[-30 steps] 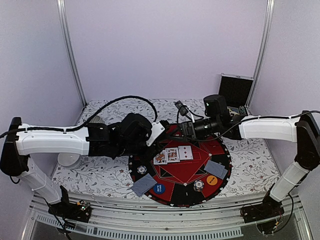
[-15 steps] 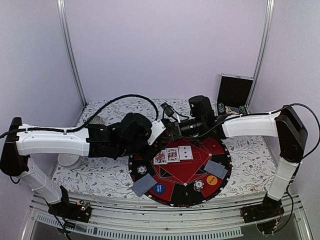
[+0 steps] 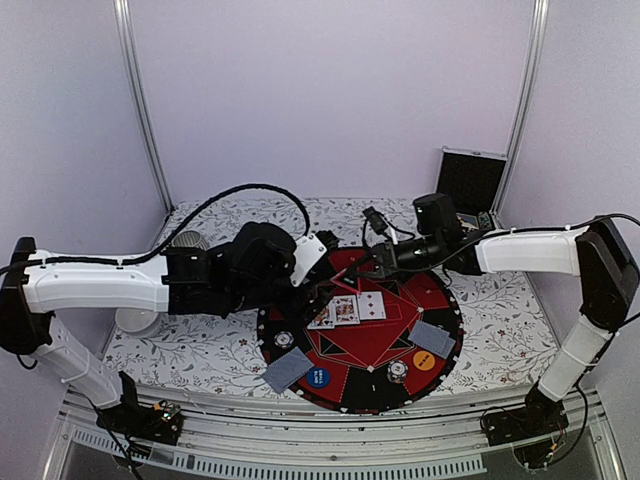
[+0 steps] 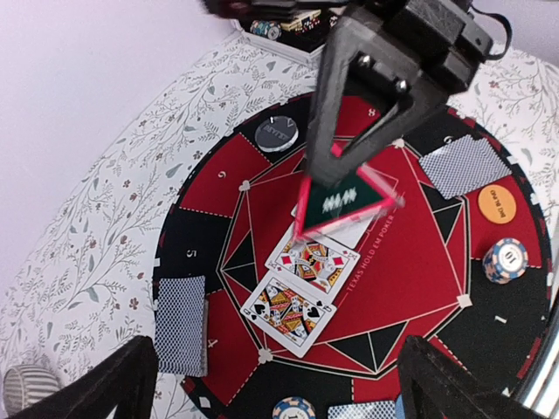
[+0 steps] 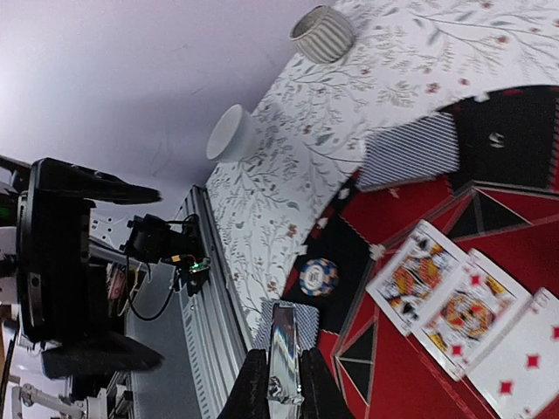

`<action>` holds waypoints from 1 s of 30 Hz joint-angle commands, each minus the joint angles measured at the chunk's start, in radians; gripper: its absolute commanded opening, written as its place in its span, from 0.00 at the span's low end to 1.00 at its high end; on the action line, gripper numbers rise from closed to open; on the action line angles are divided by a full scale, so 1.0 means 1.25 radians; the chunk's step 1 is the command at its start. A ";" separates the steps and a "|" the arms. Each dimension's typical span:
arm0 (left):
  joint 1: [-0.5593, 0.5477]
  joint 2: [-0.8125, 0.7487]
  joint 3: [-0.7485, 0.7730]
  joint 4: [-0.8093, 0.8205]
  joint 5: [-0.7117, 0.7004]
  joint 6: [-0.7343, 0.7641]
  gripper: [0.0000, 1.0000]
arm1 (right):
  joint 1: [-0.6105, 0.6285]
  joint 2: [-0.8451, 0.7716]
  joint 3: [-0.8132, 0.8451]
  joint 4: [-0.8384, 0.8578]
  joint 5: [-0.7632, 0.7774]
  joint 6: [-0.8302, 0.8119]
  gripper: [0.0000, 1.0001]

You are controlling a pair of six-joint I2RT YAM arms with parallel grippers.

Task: Distribute texas hold em gaming equipment
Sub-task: Pass from the left arm to the right, then place the all-in button in the big blind area.

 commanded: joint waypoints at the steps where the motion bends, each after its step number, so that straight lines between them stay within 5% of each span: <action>1: 0.037 -0.072 -0.023 0.001 0.066 -0.062 0.98 | -0.143 -0.136 -0.109 -0.176 0.005 -0.094 0.02; 9: 0.108 -0.128 -0.100 0.016 0.075 -0.099 0.98 | -0.422 -0.268 -0.355 -0.177 -0.009 -0.059 0.02; 26: 0.157 -0.232 -0.195 -0.009 0.053 -0.108 0.98 | -0.526 -0.089 -0.380 -0.123 0.038 -0.083 0.04; 30: 0.163 -0.227 -0.190 -0.011 0.056 -0.109 0.98 | -0.529 -0.075 -0.350 -0.159 0.075 -0.103 0.38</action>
